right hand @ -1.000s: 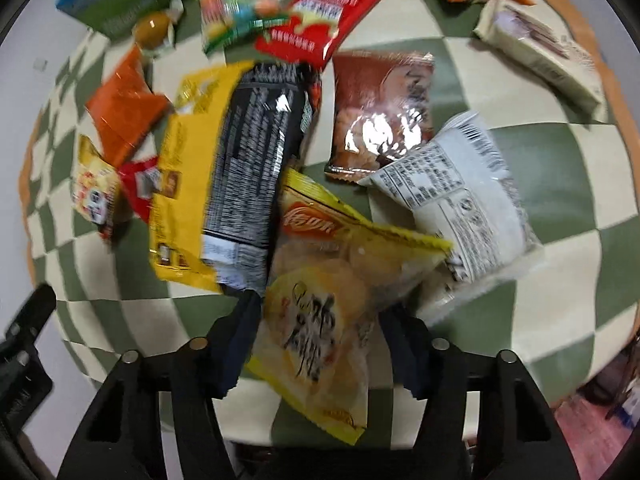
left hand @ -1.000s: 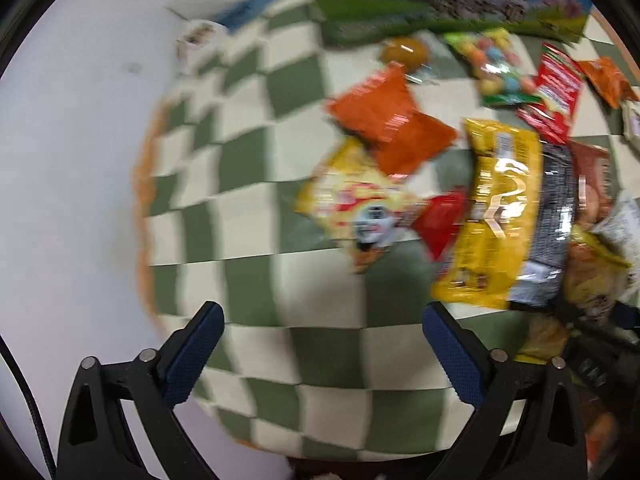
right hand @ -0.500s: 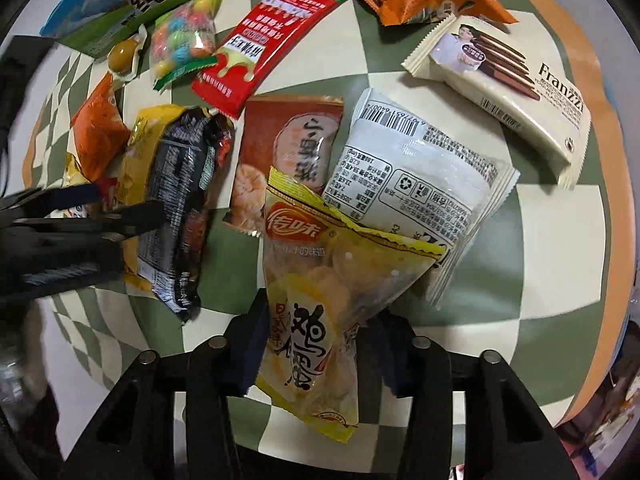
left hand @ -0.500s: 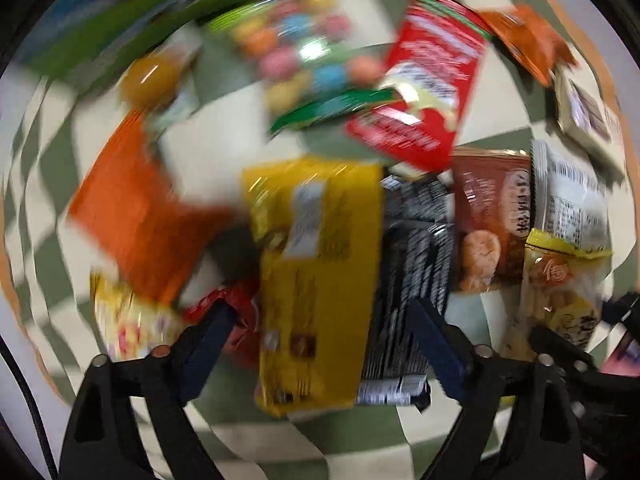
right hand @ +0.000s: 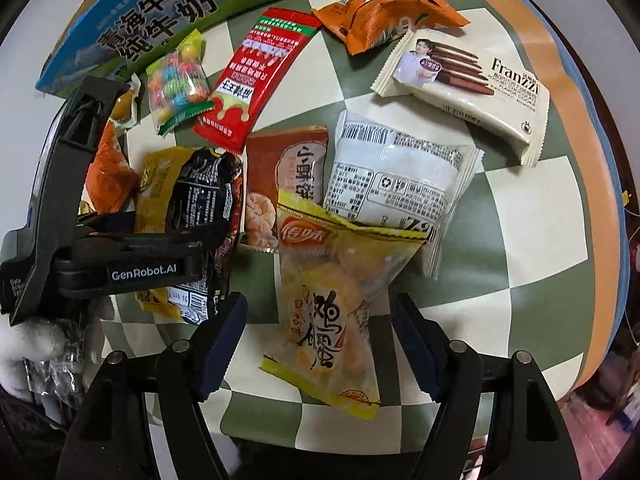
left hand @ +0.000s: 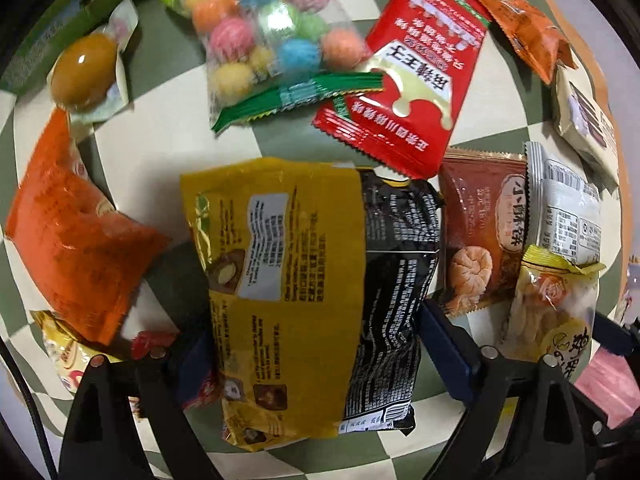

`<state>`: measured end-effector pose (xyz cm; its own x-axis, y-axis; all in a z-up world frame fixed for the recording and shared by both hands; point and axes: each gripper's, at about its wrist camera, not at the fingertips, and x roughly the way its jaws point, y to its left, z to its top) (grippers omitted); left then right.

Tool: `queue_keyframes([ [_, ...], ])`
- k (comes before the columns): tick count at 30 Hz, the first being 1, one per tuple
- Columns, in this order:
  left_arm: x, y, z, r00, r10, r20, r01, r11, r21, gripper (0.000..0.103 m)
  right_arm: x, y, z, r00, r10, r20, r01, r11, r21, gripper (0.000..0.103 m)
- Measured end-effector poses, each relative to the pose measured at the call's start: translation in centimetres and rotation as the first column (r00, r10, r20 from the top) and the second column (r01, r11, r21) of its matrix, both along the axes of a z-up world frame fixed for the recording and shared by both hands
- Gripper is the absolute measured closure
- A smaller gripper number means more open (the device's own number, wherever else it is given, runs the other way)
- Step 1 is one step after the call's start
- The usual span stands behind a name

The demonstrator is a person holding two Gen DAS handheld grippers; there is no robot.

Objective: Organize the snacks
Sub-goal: 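Grasp the yellow-black biscuit pack with the left tool while the right grasps the yellow egg-cake bag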

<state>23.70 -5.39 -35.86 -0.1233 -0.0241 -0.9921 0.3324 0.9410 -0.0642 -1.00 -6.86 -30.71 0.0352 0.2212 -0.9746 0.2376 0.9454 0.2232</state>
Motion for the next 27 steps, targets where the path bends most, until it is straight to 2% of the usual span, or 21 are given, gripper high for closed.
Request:
queue_keyframes([
  [2,-0.3,0.7,0.0,0.999,0.054,-0.004,-0.054,0.998,-0.018,0.022,-0.3,0.4,-0.5,1.000,-0.005,-0.009,0.004,1.000,-0.009,0.026],
  [6,-1.8,2.9,0.2,0.978,0.209,0.012,-0.209,0.978,0.027,0.022,-0.7,0.6,-0.5,0.999,-0.026,-0.020,0.025,0.999,-0.031,0.026],
  [9,-3.8,5.3,0.0,0.939,0.343,-0.023,-0.342,0.939,0.047,0.022,-1.2,0.7,0.6,1.000,-0.017,0.005,0.017,0.999,-0.044,0.026],
  [11,-4.6,6.7,-0.7,0.908,0.411,-0.075,-0.411,0.911,0.024,0.020,-1.1,1.4,0.9,1.000,0.013,0.018,-0.011,0.997,-0.077,0.026],
  [12,-4.8,6.9,-1.0,0.905,0.416,-0.088,-0.417,0.909,0.006,0.019,-0.9,2.0,0.8,0.999,0.028,0.020,-0.026,0.996,-0.090,0.026],
  [16,-4.9,6.0,-2.8,0.947,0.308,-0.094,-0.310,0.951,-0.002,0.010,0.3,4.1,-1.0,0.998,0.061,-0.017,-0.062,0.989,-0.135,0.027],
  [18,-5.1,5.4,-3.8,0.963,0.253,-0.097,-0.253,0.967,0.016,0.008,0.8,5.0,-2.4,0.996,0.081,-0.043,-0.087,0.986,-0.143,0.041],
  [19,-5.4,5.2,-4.3,0.966,0.240,-0.098,-0.239,0.971,0.020,0.008,1.0,5.6,-3.2,0.993,0.101,-0.062,-0.110,0.982,-0.154,0.054],
  [22,-5.4,4.3,-4.7,0.970,0.225,-0.090,-0.225,0.974,0.016,0.008,1.5,6.8,-4.3,0.981,0.180,-0.068,-0.187,0.973,-0.137,0.056],
  [25,-7.2,4.3,-4.9,0.972,0.222,-0.081,-0.222,0.975,0.007,0.008,1.7,8.7,-4.3,0.933,0.352,-0.070,-0.357,0.929,-0.097,0.056],
  [26,-8.2,4.8,-3.6,0.972,0.223,-0.080,-0.223,0.975,0.005,0.007,1.7,9.0,-4.2,0.920,0.384,-0.078,-0.390,0.917,-0.084,0.056],
  [27,-8.7,4.5,-3.8,0.971,0.225,-0.078,-0.225,0.974,0.006,0.007,1.9,9.0,-3.7,0.918,0.392,-0.064,-0.397,0.914,-0.087,0.055],
])
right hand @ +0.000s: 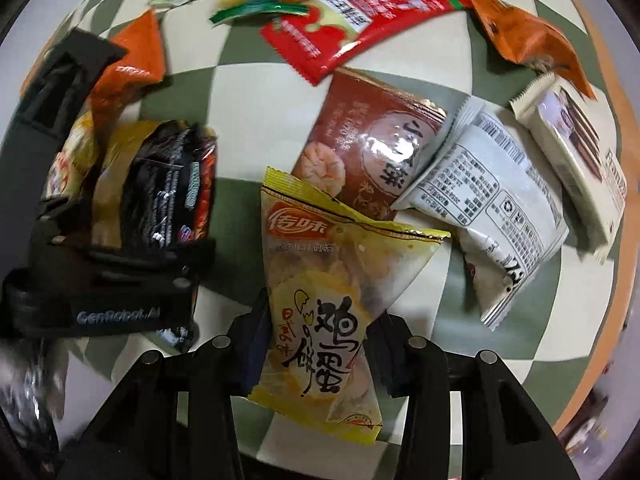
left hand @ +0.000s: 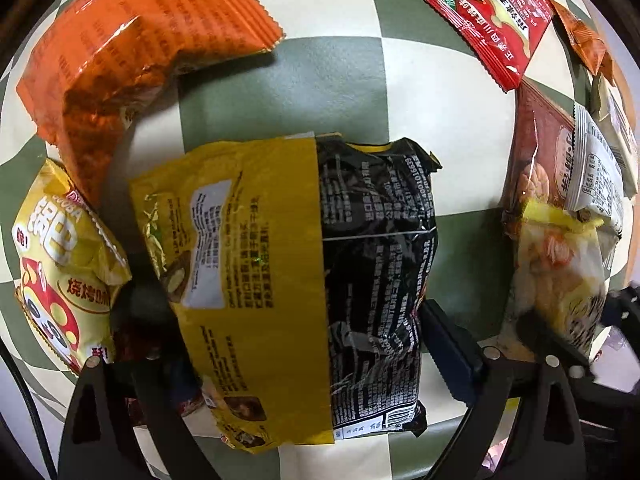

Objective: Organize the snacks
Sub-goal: 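Grasp the yellow-black biscuit pack with the left tool while the right grasps the yellow egg-cake bag, then carry both packs into the cardboard box and open both tools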

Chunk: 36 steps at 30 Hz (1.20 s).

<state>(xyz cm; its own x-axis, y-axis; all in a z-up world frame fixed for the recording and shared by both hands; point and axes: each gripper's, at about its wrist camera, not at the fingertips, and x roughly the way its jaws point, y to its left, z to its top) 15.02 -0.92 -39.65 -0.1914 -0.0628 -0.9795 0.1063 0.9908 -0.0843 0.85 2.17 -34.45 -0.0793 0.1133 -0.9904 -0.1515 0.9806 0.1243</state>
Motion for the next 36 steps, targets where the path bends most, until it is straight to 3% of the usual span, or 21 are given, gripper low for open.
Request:
queue_keyframes([
  [1,-0.2,0.1,0.0,1.000,0.001,-0.001,-0.001,1.000,0.002,0.007,0.2,0.0,0.4,1.000,0.004,0.019,-0.004,1.000,-0.005,0.046],
  [2,0.0,0.0,0.5,1.000,0.003,-0.002,-0.003,1.000,0.003,0.007,0.3,-0.1,1.2,0.999,0.002,0.051,-0.001,1.000,-0.019,0.030],
  [3,-0.3,0.0,0.5,1.000,0.013,0.001,-0.013,1.000,0.004,0.007,0.2,-0.3,1.9,0.997,-0.022,0.074,0.024,0.999,-0.030,0.025],
  [9,-2.1,2.2,3.9,0.998,0.057,0.038,-0.057,0.998,0.013,0.018,0.0,0.1,2.3,0.984,-0.156,0.086,0.160,0.986,-0.048,0.025],
  [10,-2.4,2.5,4.1,0.997,0.065,0.044,-0.066,0.998,0.018,0.018,-0.5,0.6,1.9,0.982,-0.166,0.085,0.171,0.984,-0.052,0.025],
  [12,-2.9,3.1,4.5,0.995,0.079,0.053,-0.080,0.997,0.015,0.018,-0.8,0.8,0.9,0.979,-0.189,0.080,0.195,0.979,-0.068,0.036],
  [13,-3.2,3.5,4.7,0.995,0.086,0.056,-0.087,0.996,0.015,0.018,-0.8,1.0,0.2,0.979,-0.192,0.074,0.197,0.977,-0.076,0.053],
  [14,-3.6,3.8,4.8,0.994,0.088,0.058,-0.089,0.996,0.015,0.018,-0.9,1.3,-0.3,0.978,-0.197,0.066,0.202,0.976,-0.084,0.055],
  [19,-5.1,4.6,6.3,0.993,0.092,0.075,-0.093,0.996,0.005,0.018,-1.7,1.7,0.0,0.970,-0.224,0.094,0.232,0.970,-0.079,0.061],
  [25,-7.4,4.4,9.4,0.990,0.071,0.120,-0.069,0.997,-0.020,0.018,-3.6,1.0,3.2,0.949,-0.280,0.144,0.284,0.959,-0.012,0.063],
  [31,-9.6,4.0,14.5,0.982,0.051,0.180,-0.041,0.997,-0.058,0.018,-4.5,-0.5,6.9,0.927,-0.319,0.195,0.309,0.948,0.079,0.063],
  [36,-8.1,4.4,19.5,0.968,0.072,0.241,-0.047,0.993,-0.107,0.018,-2.5,-1.3,11.2,0.914,-0.321,0.248,0.286,0.944,0.166,0.063],
])
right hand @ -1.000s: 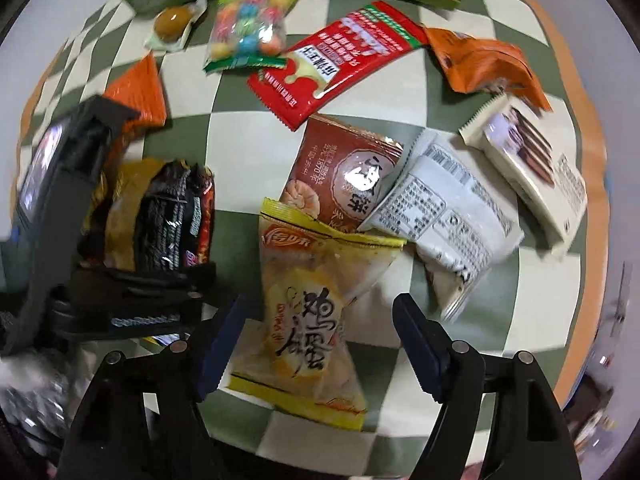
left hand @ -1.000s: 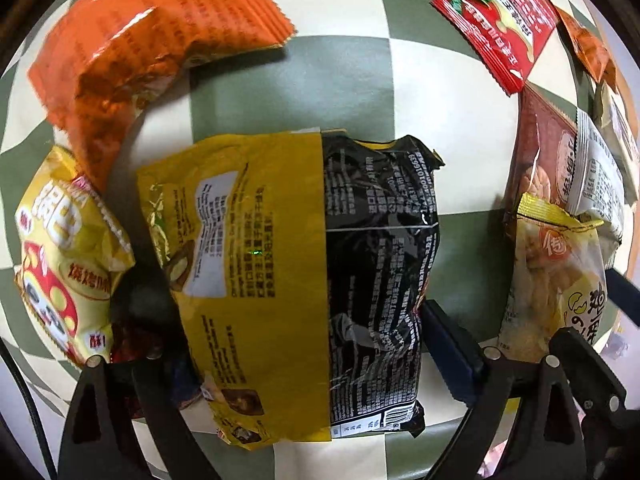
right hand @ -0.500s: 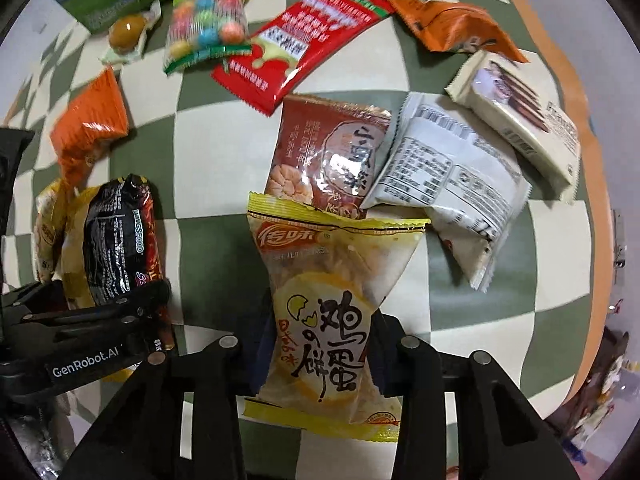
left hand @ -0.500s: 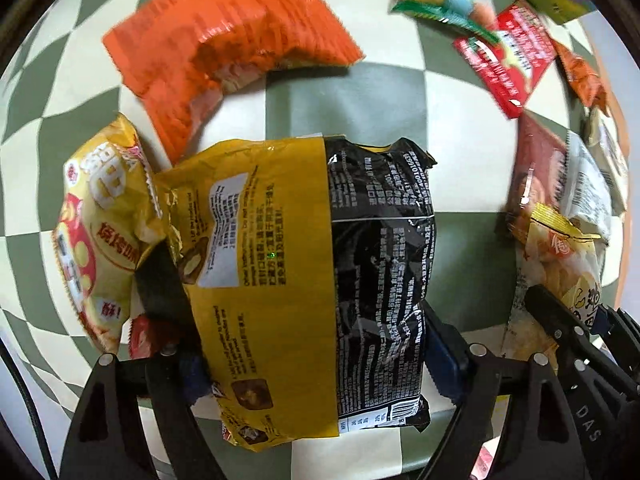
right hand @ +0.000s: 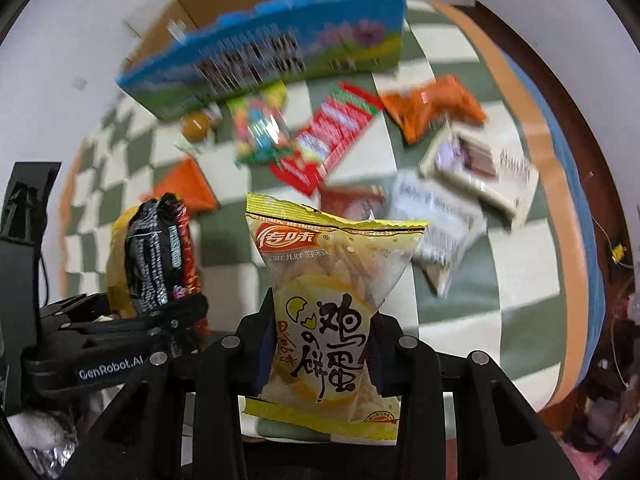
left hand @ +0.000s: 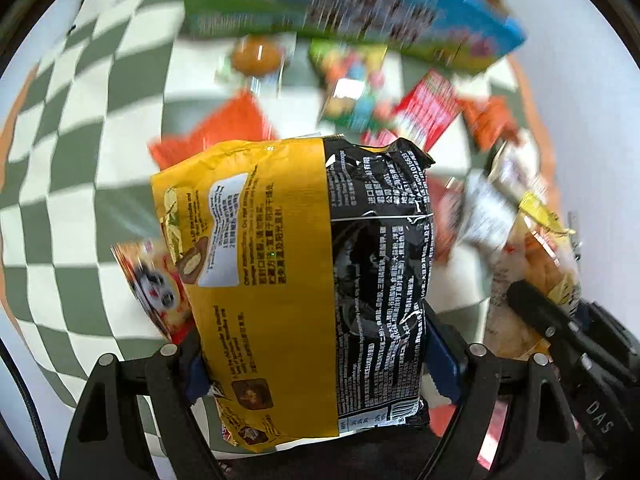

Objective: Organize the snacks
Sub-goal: 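Carry both packs into the cardboard box and open both tools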

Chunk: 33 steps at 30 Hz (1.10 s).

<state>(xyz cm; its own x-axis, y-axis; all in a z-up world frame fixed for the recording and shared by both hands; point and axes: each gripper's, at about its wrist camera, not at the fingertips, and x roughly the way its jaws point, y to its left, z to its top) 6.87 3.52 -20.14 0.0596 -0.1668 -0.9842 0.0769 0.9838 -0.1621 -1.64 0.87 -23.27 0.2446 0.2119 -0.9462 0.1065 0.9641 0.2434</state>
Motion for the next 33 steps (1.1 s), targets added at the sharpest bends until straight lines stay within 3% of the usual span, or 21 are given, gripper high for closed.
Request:
queue_keyframes([
  [5,6.0,0.9,5.9,0.996,0.030,0.085,-0.026,0.998,-0.052,0.018,3.7,-1.8,6.5,0.995,0.039,0.089,-0.044,0.998,0.050,0.063],
  [10,14.6,-0.1,10.4,0.985,0.054,0.167,-0.046,0.998,-0.053,0.018,11.5,-2.4,10.7,0.982,0.078,0.174,-0.093,0.993,0.079,0.063],
  [14,22.9,-2.0,10.4,0.979,0.066,0.195,-0.066,0.998,-0.009,0.018,18.5,-2.5,11.9,0.970,0.099,0.223,-0.115,0.991,0.063,0.063],
  [20,32.5,-2.0,6.8,0.987,0.086,0.137,-0.090,0.996,0.023,0.018,28.9,-2.7,9.3,0.973,0.111,0.203,-0.125,0.991,0.056,0.063],
  [25,38.1,-2.1,2.3,0.995,0.084,0.051,-0.085,0.996,0.032,0.018,35.2,-2.9,4.8,0.983,0.123,0.138,-0.133,0.989,0.069,0.063],
  [33,40.7,-3.4,-2.1,0.998,0.057,-0.031,-0.055,0.997,0.056,0.018,40.7,-2.0,-1.2,0.983,0.171,0.063,-0.174,0.984,0.048,0.063],
])
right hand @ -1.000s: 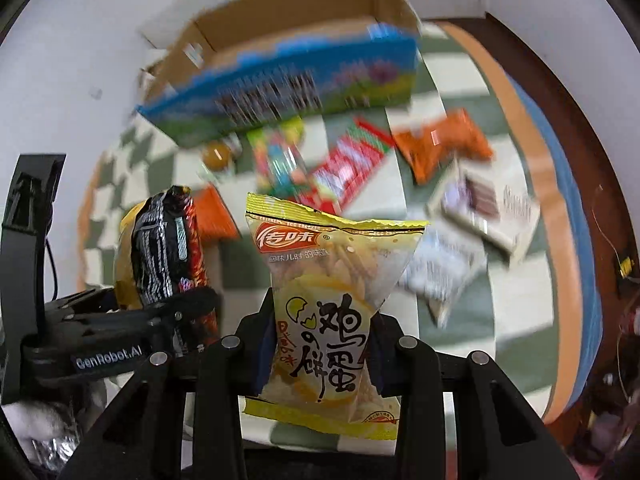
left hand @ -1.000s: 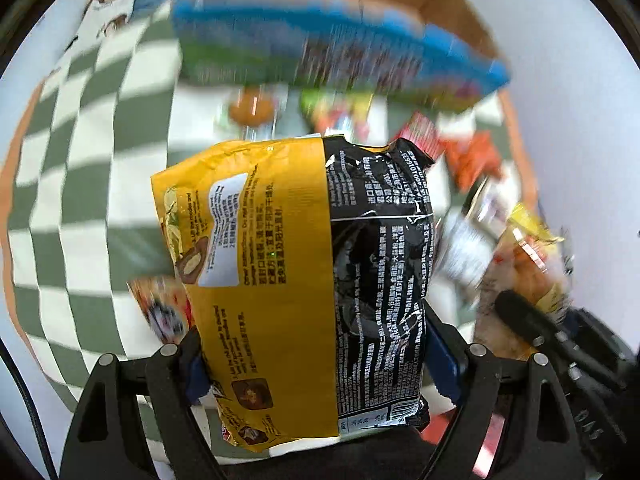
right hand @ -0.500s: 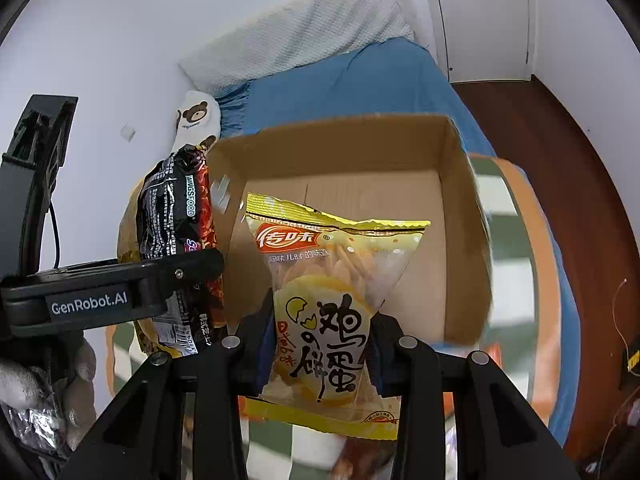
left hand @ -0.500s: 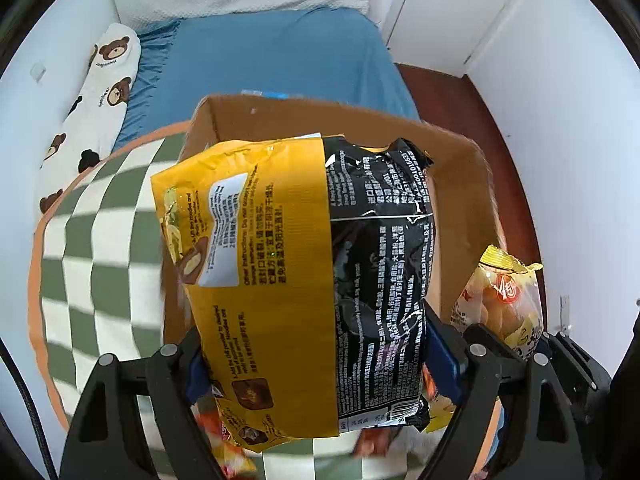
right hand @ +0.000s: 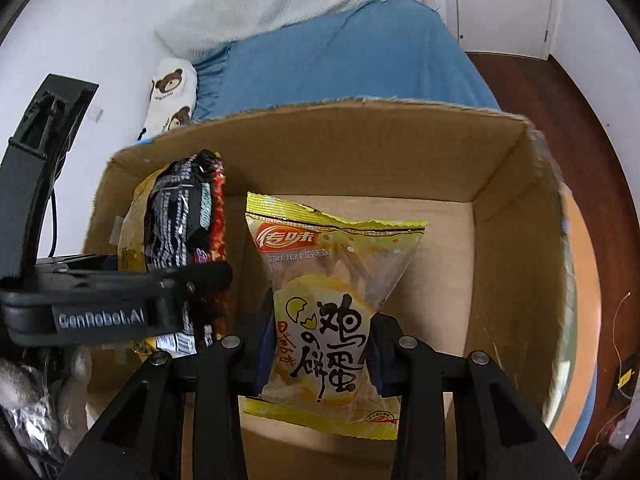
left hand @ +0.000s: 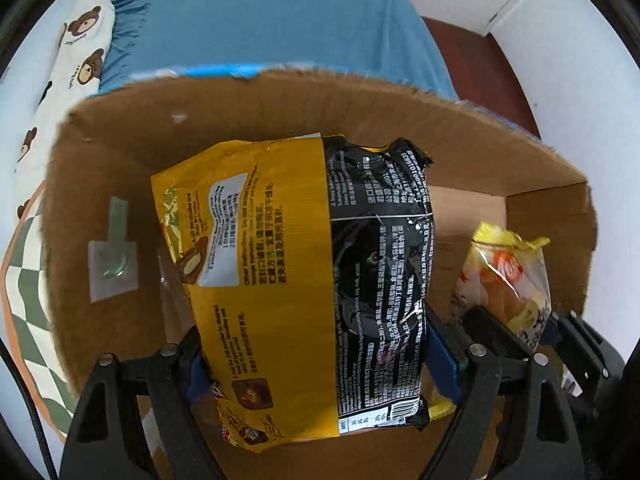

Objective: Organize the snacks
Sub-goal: 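Carry both packs into the cardboard box and open both tools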

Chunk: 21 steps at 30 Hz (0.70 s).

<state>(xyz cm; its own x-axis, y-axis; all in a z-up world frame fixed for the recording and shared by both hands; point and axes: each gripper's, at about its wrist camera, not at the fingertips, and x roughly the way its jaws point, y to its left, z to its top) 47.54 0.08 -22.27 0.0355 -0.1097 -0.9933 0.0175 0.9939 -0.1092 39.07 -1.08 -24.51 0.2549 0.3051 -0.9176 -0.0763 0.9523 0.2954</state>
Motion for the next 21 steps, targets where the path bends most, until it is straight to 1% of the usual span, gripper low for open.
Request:
queue_keyframes([
  [3,0.1,-0.1,-0.8,1.000,0.007,-0.011,-0.007,1.000,-0.005,0.018,1.2,0.6,-1.3,1.000,0.018,-0.010,-0.018,1.000,0.005,0.063],
  [4,0.0,-0.3,-0.8,1.000,0.012,-0.012,-0.013,1.000,-0.013,0.018,1.7,0.7,-2.0,1.000,0.018,-0.023,-0.018,1.000,0.020,0.062],
  [6,0.0,-0.5,-1.1,1.000,-0.003,-0.003,0.003,1.000,-0.001,0.014,2.5,0.8,-3.0,0.999,0.013,-0.043,-0.012,1.000,0.013,0.044],
  [7,0.0,-0.5,-1.2,1.000,0.003,0.000,-0.003,1.000,0.012,0.014,2.9,1.2,-3.2,0.999,0.019,-0.047,-0.019,1.000,0.000,0.021],
  [8,0.0,-0.4,-1.2,1.000,0.006,0.003,-0.006,1.000,0.010,0.011,3.2,1.2,-3.6,0.999,0.016,-0.049,-0.017,1.000,-0.018,0.016],
  [9,0.0,-0.4,-1.1,1.000,0.006,0.004,-0.006,1.000,0.007,0.009,3.3,1.4,-3.8,0.998,0.021,-0.052,-0.022,1.000,-0.012,0.016],
  [12,-0.3,-0.5,-0.7,1.000,0.007,0.011,-0.007,1.000,-0.008,0.009,3.6,1.3,-4.4,0.998,0.016,-0.059,-0.017,1.000,-0.016,0.016],
  [15,-0.5,-0.1,-0.1,0.999,0.014,0.029,-0.014,1.000,-0.005,0.009,3.9,1.3,-4.5,0.998,0.006,-0.055,-0.007,1.000,-0.027,0.016],
  [18,-0.9,0.9,0.6,0.998,0.024,0.054,-0.024,1.000,0.000,0.009,3.3,0.9,-4.3,0.999,-0.009,-0.053,0.007,0.999,-0.040,0.016],
  [21,-2.1,1.2,1.9,0.995,0.025,0.097,-0.027,0.999,0.022,0.009,2.8,0.7,-3.3,0.999,-0.022,-0.037,0.019,0.997,-0.071,0.016],
])
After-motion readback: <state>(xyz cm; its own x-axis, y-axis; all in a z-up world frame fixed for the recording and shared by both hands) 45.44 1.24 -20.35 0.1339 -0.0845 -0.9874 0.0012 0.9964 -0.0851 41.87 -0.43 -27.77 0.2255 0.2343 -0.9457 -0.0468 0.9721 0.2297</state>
